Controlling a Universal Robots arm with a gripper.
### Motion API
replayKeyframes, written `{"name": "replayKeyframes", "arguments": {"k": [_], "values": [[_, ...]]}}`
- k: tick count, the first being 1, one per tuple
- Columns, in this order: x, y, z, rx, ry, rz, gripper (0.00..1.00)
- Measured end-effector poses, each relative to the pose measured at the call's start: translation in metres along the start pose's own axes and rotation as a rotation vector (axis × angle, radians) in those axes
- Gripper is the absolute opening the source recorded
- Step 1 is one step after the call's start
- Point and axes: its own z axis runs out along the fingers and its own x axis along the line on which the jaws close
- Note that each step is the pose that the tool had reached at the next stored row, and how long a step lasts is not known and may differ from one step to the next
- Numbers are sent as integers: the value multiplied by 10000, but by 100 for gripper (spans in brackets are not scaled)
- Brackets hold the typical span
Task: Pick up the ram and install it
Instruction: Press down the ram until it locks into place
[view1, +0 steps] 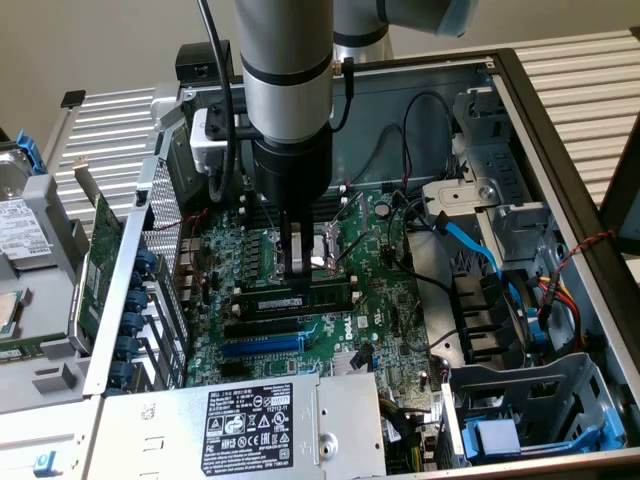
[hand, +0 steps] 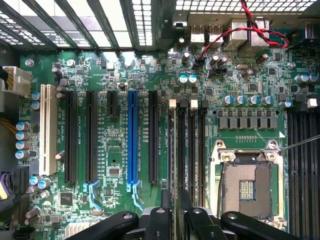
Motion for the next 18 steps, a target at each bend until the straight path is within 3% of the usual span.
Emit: {"name": "replayKeyframes", "arguments": {"k": [6,7,13,18], "values": [[1,25,1,0,0,1,20],[1,26,1,0,0,-1,11],[3,72,3,11,0,0,11],[-16,73,6,201,-9,-7,11]]}}
